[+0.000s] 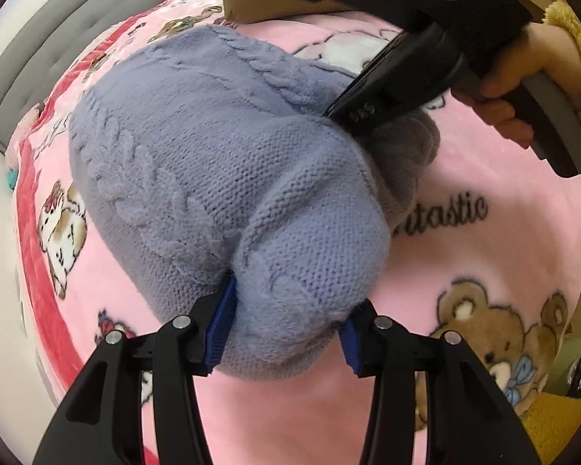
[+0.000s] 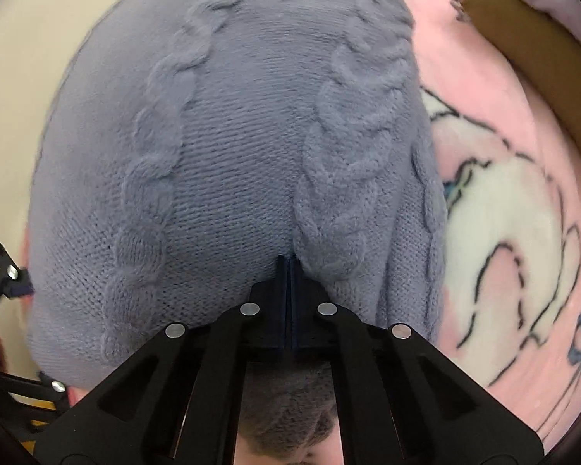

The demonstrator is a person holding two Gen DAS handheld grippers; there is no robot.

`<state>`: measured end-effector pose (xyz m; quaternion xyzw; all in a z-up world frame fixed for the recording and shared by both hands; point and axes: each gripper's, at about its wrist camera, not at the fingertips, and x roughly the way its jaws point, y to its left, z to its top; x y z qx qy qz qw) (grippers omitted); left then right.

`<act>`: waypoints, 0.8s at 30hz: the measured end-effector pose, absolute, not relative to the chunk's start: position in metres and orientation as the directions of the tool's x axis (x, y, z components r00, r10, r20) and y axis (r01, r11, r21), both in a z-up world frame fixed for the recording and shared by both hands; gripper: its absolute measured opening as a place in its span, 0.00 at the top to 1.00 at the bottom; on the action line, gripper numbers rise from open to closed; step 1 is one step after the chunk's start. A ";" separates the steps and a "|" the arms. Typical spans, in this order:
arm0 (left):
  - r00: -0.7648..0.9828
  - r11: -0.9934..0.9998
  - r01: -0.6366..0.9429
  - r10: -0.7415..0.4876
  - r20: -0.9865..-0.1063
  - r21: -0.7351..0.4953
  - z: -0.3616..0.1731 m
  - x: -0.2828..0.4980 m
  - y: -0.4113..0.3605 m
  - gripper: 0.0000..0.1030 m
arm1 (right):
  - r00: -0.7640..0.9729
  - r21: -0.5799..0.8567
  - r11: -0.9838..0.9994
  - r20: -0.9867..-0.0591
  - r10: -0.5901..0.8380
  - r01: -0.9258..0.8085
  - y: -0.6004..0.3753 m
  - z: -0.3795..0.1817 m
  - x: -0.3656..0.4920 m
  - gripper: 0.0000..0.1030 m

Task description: Fold large clothes

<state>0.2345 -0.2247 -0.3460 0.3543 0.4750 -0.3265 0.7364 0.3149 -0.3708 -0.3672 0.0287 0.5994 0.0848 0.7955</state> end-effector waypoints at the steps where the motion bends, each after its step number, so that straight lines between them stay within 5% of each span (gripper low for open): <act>1: 0.347 0.520 0.822 -0.131 -0.929 0.234 -0.349 0.232 -0.228 0.51 | 0.270 0.148 0.985 -0.948 0.168 -0.093 -0.370 -0.366 0.313 1.00; 5: 0.357 0.533 0.810 -0.122 -0.926 0.242 -0.349 0.229 -0.229 0.48 | 0.388 0.229 0.973 -0.894 0.224 -0.034 -0.377 -0.328 0.294 0.96; 7: 0.342 0.553 0.804 -0.129 -0.931 0.219 -0.346 0.232 -0.228 0.48 | 0.497 0.252 0.968 -0.838 0.226 -0.015 -0.384 -0.308 0.275 0.70; 8: 0.338 0.551 0.806 -0.131 -0.932 0.215 -0.346 0.233 -0.228 0.48 | 0.546 0.277 0.960 -0.801 0.244 -0.022 -0.386 -0.300 0.263 0.66; 11: 0.339 0.537 0.815 -0.134 -0.931 0.220 -0.347 0.232 -0.231 0.48 | 0.516 0.314 0.949 -0.811 0.277 -0.016 -0.386 -0.309 0.246 0.69; 16: 0.334 0.498 0.834 -0.112 -0.936 0.238 -0.351 0.229 -0.244 0.43 | 0.486 0.168 0.985 -0.859 0.164 -0.035 -0.387 -0.337 0.240 0.89; 23: 0.344 0.499 0.830 -0.108 -0.933 0.248 -0.351 0.226 -0.252 0.43 | 0.528 0.350 0.932 -0.812 0.250 0.096 -0.420 -0.324 0.242 0.84; 24: 0.337 0.510 0.827 -0.116 -0.934 0.234 -0.349 0.227 -0.250 0.43 | 0.552 0.337 0.934 -0.805 0.218 0.121 -0.426 -0.317 0.240 0.70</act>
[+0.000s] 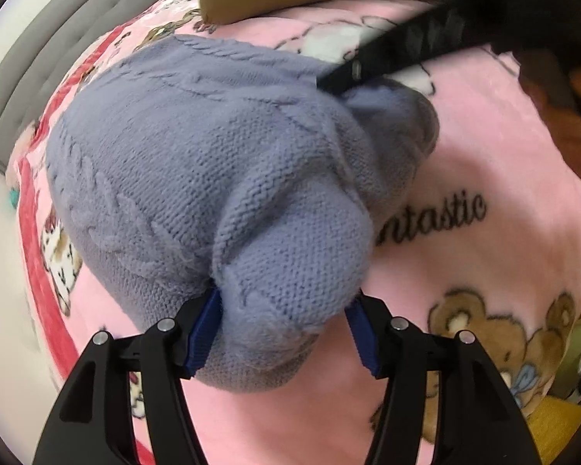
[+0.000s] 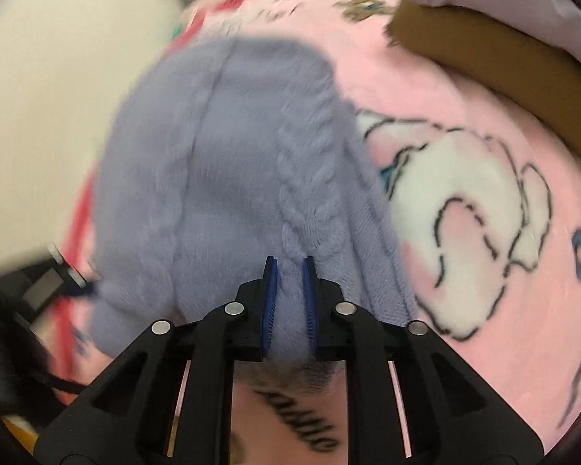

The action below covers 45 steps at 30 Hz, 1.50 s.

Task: Fold large clothes
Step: 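Grasp the lavender cardigan bundle ends with the left and right grippers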

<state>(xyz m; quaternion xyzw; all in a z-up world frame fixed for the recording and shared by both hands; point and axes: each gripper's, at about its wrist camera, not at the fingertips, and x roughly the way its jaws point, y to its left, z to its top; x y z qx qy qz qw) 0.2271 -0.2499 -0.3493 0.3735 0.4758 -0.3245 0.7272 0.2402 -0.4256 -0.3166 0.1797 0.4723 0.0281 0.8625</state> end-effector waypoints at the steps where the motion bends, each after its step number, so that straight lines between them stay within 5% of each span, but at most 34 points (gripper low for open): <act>1: 0.327 0.520 0.825 -0.121 -0.937 0.221 -0.348 0.229 -0.248 0.43 | 0.556 0.310 0.940 -0.811 0.184 0.141 -0.430 -0.314 0.243 0.42; 2: 0.325 0.523 0.824 -0.120 -0.938 0.219 -0.348 0.229 -0.248 0.43 | 0.541 0.306 0.941 -0.821 0.184 0.143 -0.433 -0.315 0.246 0.36; 5: 0.333 0.521 0.823 -0.121 -0.935 0.226 -0.348 0.228 -0.248 0.43 | 0.430 0.350 0.927 -0.864 0.262 0.138 -0.436 -0.338 0.260 0.54; 6: 0.338 0.521 0.822 -0.119 -0.934 0.231 -0.349 0.227 -0.248 0.43 | 0.423 0.387 0.914 -0.854 0.304 0.125 -0.435 -0.340 0.258 0.67; 9: 0.346 0.539 0.811 -0.131 -0.929 0.226 -0.343 0.227 -0.248 0.43 | 0.428 0.331 0.940 -0.863 0.267 0.080 -0.423 -0.330 0.257 0.78; 14: 0.320 0.576 0.800 -0.177 -0.931 0.166 -0.329 0.229 -0.251 0.45 | 0.477 0.192 0.974 -0.872 0.111 0.125 -0.442 -0.299 0.256 0.82; 21: 0.324 0.496 0.837 -0.106 -0.940 0.233 -0.350 0.219 -0.276 0.45 | 0.342 0.158 0.969 -0.936 0.085 0.191 -0.458 -0.355 0.268 0.82; 25: 0.352 0.502 0.831 -0.139 -0.926 0.240 -0.342 0.216 -0.274 0.36 | 0.363 0.264 0.930 -0.918 0.161 0.256 -0.473 -0.359 0.265 0.77; 29: 0.379 0.520 0.829 -0.249 -0.891 0.207 -0.321 0.205 -0.258 0.26 | 0.397 0.302 0.918 -0.899 0.184 0.258 -0.479 -0.351 0.256 0.55; 36: 0.234 0.495 0.869 -0.435 -0.870 -0.014 -0.281 0.200 -0.192 0.21 | 0.395 0.302 0.916 -0.900 0.183 0.265 -0.482 -0.349 0.255 0.48; 45: 0.307 0.718 0.687 -0.427 -0.851 -0.113 -0.277 0.365 -0.143 0.15 | 0.500 0.424 0.850 -0.834 0.233 0.312 -0.478 -0.321 0.235 0.18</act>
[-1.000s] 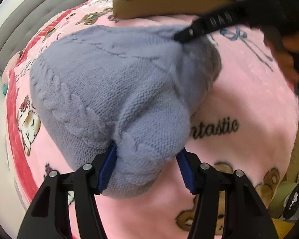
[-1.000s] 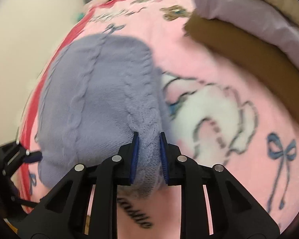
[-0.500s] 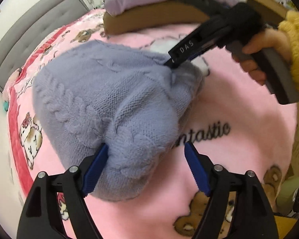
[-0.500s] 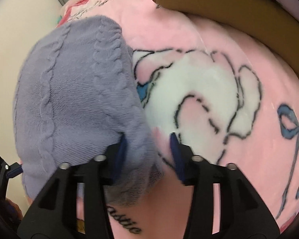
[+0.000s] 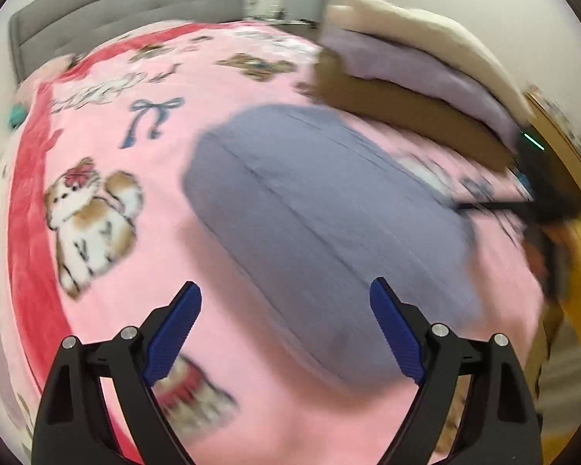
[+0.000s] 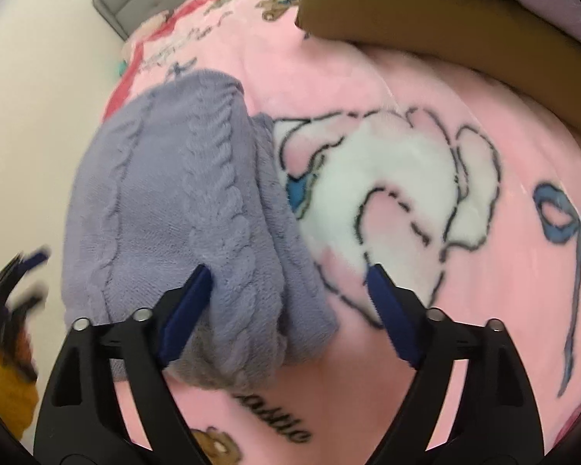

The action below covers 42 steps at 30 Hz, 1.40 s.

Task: Fold large clothes
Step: 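Lift the folded cardigan with both grippers off the pink blanket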

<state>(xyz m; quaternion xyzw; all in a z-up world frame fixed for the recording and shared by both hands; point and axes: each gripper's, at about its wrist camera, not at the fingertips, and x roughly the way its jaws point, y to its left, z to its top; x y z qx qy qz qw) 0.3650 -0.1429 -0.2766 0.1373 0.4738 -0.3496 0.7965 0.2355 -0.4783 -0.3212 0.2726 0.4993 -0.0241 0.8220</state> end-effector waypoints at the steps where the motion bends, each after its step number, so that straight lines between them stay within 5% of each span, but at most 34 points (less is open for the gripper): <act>1: 0.295 0.724 0.679 -0.417 -0.860 -0.118 -0.281 0.381 -0.144 0.15 | 0.506 0.438 0.839 -0.829 0.239 0.321 -0.478 -0.321 0.232 0.17; 7: 0.125 0.706 0.637 -0.489 -0.863 -0.308 -0.307 0.465 -0.152 0.10 | 0.581 0.576 0.691 -0.767 0.272 0.437 -0.484 -0.336 0.202 0.14; 17: -0.223 0.631 0.351 -0.661 -0.716 -0.692 -0.377 0.517 -0.154 0.04 | 0.662 0.756 0.422 -0.648 0.378 0.499 -0.490 -0.397 0.200 0.10; 27: -0.321 0.584 0.214 -0.715 -0.621 -0.783 -0.413 0.522 -0.163 0.04 | 0.611 0.763 0.411 -0.646 0.458 0.500 -0.484 -0.410 0.246 0.07; 29: -0.307 0.585 0.196 -0.725 -0.616 -0.787 -0.416 0.525 -0.167 0.04 | 0.596 0.732 0.462 -0.679 0.430 0.501 -0.480 -0.405 0.255 0.15; 31: -0.279 0.600 0.161 -0.734 -0.619 -0.784 -0.418 0.523 -0.168 0.04 | 0.583 0.703 0.513 -0.704 0.405 0.493 -0.475 -0.396 0.264 0.44; 33: -0.264 0.610 0.164 -0.730 -0.630 -0.775 -0.417 0.520 -0.173 0.08 | 0.578 0.690 0.529 -0.715 0.393 0.494 -0.473 -0.389 0.270 0.53; 42: -0.063 0.694 0.181 -0.699 -0.713 -0.697 -0.379 0.500 -0.162 0.52 | 0.568 0.609 0.633 -0.764 0.306 0.478 -0.463 -0.346 0.268 0.70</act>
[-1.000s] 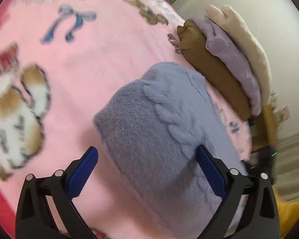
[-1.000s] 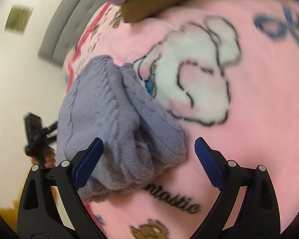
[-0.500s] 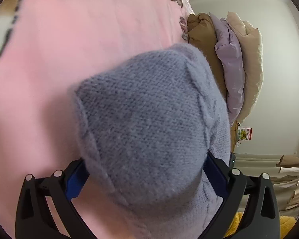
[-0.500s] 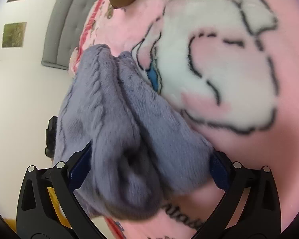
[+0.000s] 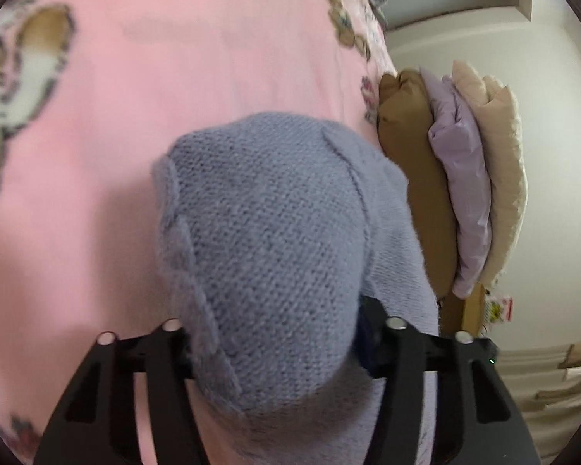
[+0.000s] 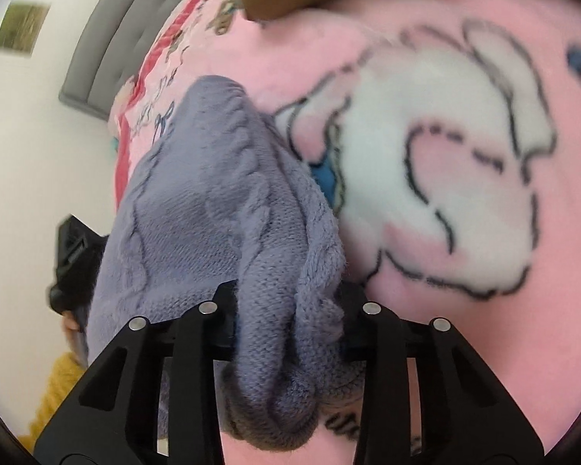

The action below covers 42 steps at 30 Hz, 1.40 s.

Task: Fold large clothes
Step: 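Lift the folded cardigan with both grippers off the pink blanket, then carry the cardigan with both grippers toward the stack of folded clothes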

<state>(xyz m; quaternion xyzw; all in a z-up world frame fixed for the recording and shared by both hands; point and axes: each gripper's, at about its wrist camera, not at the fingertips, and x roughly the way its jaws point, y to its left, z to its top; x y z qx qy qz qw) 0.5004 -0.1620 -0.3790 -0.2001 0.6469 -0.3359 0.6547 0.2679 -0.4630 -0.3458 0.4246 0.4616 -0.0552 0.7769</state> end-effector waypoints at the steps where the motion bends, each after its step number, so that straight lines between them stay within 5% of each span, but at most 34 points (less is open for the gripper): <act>1: -0.031 0.695 0.171 -0.705 -0.709 -0.699 -0.370 0.495 -0.157 0.55 | 0.570 0.607 0.650 -0.761 0.310 0.457 -0.459 -0.334 0.268 0.71; 9: 0.129 0.581 0.129 -0.813 -0.567 -0.804 -0.293 0.432 -0.099 0.61 | 0.626 0.600 0.723 -0.720 0.300 0.343 -0.440 -0.239 0.230 0.74; 21: 0.208 0.567 0.220 -0.822 -0.530 -0.793 -0.161 0.301 -0.043 0.61 | 0.644 0.565 0.762 -0.718 0.266 0.315 -0.355 -0.110 0.106 0.74; 33: 0.119 0.457 0.425 -0.884 -0.452 -0.781 -0.076 0.227 -0.090 0.61 | 0.730 0.512 0.760 -0.679 0.074 0.400 -0.366 -0.030 -0.010 0.74; 42: 0.184 0.477 0.522 -0.873 -0.452 -0.707 -0.023 0.216 -0.195 0.61 | 0.793 0.526 0.786 -0.604 0.076 0.325 -0.470 -0.008 -0.019 0.74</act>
